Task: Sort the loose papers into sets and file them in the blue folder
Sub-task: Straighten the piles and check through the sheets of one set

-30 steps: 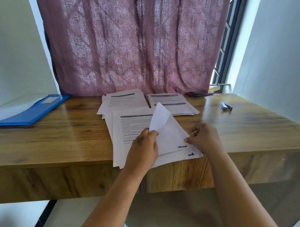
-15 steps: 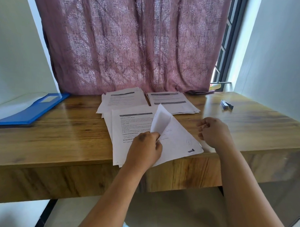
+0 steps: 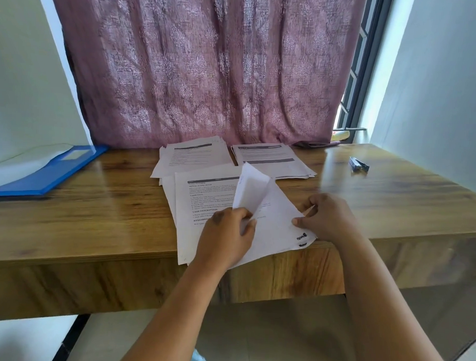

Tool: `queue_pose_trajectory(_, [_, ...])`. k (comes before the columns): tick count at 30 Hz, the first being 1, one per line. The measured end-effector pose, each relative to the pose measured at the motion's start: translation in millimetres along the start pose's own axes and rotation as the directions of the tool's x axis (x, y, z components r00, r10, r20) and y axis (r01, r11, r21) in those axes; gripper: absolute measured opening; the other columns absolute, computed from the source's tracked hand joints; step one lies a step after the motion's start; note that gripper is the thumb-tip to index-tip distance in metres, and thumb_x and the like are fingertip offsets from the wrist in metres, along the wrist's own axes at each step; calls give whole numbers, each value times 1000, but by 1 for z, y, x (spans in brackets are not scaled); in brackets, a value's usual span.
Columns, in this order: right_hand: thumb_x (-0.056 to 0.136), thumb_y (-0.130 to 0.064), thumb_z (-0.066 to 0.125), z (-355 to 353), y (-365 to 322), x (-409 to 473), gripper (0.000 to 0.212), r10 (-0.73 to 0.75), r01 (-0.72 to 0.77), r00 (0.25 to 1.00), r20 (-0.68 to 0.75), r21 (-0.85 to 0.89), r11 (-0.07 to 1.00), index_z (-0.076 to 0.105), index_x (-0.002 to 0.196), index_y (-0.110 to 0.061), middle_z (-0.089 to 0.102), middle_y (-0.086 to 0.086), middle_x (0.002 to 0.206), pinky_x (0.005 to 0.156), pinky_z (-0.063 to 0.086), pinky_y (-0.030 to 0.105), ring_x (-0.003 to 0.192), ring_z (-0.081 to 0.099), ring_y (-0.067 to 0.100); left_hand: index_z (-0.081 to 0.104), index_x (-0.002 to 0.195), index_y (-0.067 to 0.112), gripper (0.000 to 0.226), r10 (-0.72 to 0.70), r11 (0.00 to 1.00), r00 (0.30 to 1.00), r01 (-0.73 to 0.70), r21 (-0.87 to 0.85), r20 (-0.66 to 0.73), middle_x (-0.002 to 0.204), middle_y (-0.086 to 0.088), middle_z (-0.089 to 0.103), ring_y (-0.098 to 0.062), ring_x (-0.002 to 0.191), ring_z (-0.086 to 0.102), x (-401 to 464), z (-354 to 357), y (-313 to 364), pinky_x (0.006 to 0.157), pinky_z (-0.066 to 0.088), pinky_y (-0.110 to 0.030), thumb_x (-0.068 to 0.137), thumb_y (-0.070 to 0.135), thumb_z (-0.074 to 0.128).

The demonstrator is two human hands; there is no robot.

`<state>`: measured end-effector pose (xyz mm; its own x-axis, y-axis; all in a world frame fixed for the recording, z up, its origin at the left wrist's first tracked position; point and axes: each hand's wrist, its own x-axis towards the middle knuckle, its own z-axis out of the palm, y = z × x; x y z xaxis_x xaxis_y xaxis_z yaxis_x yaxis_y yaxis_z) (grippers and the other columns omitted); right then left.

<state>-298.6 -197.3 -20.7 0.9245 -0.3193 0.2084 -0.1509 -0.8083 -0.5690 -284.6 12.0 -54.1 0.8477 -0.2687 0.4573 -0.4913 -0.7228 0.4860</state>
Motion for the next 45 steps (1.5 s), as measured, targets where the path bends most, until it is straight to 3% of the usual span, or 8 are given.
queue_pose_trajectory(7, [91,-23,61,-1,-6,0,7,-74,68,997,-15,-231,971,59,85,-21,56,-2,93,70,38,26,83,50,17,54,133,27,49,32,994,999,-32,109,5,131,5,60,-14,115,58,-2,3,4,95,48,-23,91,52,57])
queue_pose_trajectory(13, [96,-17,53,-20,-10,7,15,49,86,861,-506,239,967,64,95,-7,57,1,79,62,29,22,73,48,19,54,135,22,45,70,986,995,-58,153,-73,124,-2,65,-17,108,63,-4,0,1,88,50,-22,95,43,54])
queue_pose_trajectory(19, [86,-10,68,-14,-4,3,8,227,-283,954,197,338,897,65,92,-8,74,10,78,72,61,39,71,73,25,51,138,24,51,53,987,995,-39,156,-82,131,1,61,-17,116,60,-5,3,-1,95,48,-25,93,47,57])
queue_pose_trajectory(26, [87,-3,46,-5,11,15,16,268,-231,960,-87,298,926,61,90,-3,68,13,84,59,49,30,79,65,29,49,138,25,54,48,990,996,-38,134,-70,137,4,57,-16,120,57,-5,4,-3,95,47,-24,91,50,58])
queue_pose_trajectory(28, [89,0,41,-6,20,20,19,365,-233,924,-112,590,773,59,89,-7,67,13,87,68,58,39,81,67,30,49,138,26,55,35,994,997,-28,108,-66,137,4,56,-16,121,56,-5,4,-5,94,47,-24,90,51,59])
queue_pose_trajectory(30, [92,8,41,-10,21,21,20,455,-193,891,1,907,375,55,101,-4,64,14,95,73,61,35,83,69,30,49,137,27,55,23,997,998,-19,79,-61,137,5,56,-16,121,56,-4,3,-6,93,46,-22,89,51,60])
queue_pose_trajectory(35, [90,16,33,-23,23,29,39,522,30,853,21,996,-89,51,121,1,68,7,96,72,61,30,89,71,34,51,135,27,55,20,998,998,-16,69,-61,135,5,58,-15,117,58,-3,4,-8,85,42,-16,88,53,61])
queue_pose_trajectory(45, [97,4,45,-3,24,25,27,411,-183,902,134,980,80,45,124,-1,57,14,113,59,58,23,91,66,26,53,133,22,46,3,1000,995,-5,-12,-101,134,1,59,-15,118,58,0,3,-7,85,40,-15,97,48,43])
